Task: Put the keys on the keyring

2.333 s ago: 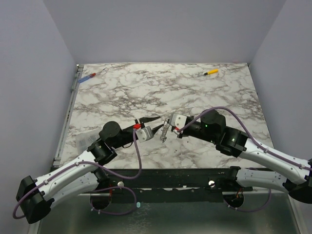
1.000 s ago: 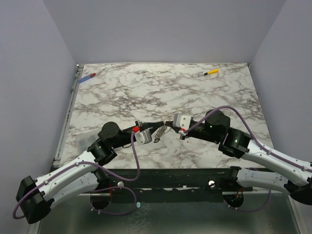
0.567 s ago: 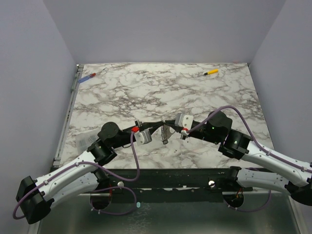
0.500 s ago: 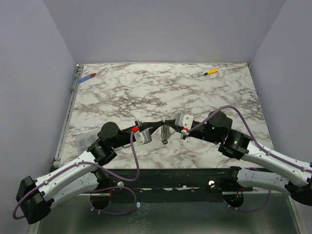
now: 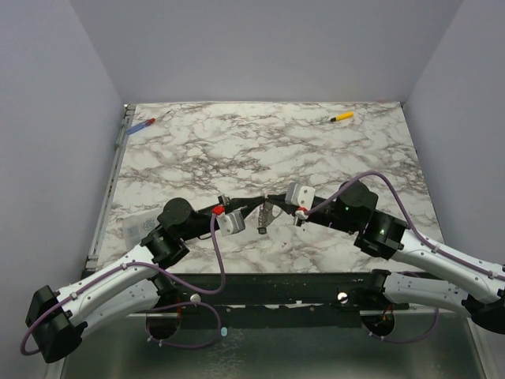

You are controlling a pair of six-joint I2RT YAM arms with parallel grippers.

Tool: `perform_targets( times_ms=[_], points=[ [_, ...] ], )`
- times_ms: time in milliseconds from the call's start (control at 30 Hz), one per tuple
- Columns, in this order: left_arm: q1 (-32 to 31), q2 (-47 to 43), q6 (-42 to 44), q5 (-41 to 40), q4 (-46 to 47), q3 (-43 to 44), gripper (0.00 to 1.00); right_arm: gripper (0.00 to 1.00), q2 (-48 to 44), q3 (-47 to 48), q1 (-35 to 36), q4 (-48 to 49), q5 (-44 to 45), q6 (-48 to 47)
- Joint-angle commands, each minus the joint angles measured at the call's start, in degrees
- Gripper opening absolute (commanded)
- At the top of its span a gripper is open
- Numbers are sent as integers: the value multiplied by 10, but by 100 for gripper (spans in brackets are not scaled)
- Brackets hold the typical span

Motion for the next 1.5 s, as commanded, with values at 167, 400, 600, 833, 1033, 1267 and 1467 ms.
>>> perform_targets(
  times_ms=[167,400,600,833,1033,1267,1467],
  points=[
    [-3,-8,4,10,-2,-6,0,1,-18,-8,2,47,32,7],
    [-3,-9,4,11,-1,-7,0,1,-9,-9,2,33,45,16],
    [-3,-7,4,14,-1,-7,0,1,9,6,2,7,50,30],
    [-3,-7,5,11,-1,-8,0,1,24,25,2,-36,78,42],
    [-3,-9,6,9,-1,-8,0,1,22,28,2,-54,98,48],
    [-3,-9,6,9,0,-8,0,1,22,30,2,-74,101,58],
    [-3,-9,6,9,0,-8,0,1,29,36,2,-84,116,62]
  ],
)
